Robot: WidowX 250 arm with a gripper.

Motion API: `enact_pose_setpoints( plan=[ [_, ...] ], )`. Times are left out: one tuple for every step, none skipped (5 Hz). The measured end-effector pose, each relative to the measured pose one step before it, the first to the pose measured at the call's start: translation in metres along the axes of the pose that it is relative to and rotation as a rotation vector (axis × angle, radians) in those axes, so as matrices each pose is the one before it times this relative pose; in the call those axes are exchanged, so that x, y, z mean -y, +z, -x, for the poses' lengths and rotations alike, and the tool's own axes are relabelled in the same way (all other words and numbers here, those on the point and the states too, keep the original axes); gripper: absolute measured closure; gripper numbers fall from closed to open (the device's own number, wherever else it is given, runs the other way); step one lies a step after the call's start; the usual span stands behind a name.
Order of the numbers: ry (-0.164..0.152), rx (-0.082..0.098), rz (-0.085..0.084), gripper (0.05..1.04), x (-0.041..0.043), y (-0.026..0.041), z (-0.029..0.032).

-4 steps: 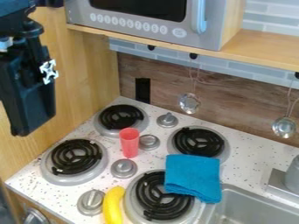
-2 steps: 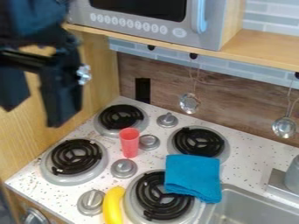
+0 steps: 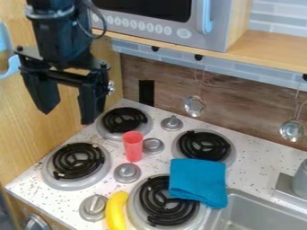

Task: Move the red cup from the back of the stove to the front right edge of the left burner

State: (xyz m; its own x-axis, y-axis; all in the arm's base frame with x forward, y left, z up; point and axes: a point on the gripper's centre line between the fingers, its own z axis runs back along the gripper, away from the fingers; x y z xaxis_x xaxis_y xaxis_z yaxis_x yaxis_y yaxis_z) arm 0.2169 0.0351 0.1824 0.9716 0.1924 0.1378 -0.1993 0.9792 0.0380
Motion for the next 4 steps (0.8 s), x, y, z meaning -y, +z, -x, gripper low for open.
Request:
enact_pose_setpoints(
  plan=[
    [0.0631,-0.0159,-0.0248,0.079,-0.00087,-0.04485,-0.04236],
    [0.0436,-0.0113,-0.0108,0.079,0.00316,-0.03341,-0.04816],
    [0.0613,-0.0266,0.0311,0.079,-0.00553,-0.03883,-0.04597],
    [0.0308,0.0173,0.0217,0.079,0.00126,-0.01612,-0.03442]
  ],
)
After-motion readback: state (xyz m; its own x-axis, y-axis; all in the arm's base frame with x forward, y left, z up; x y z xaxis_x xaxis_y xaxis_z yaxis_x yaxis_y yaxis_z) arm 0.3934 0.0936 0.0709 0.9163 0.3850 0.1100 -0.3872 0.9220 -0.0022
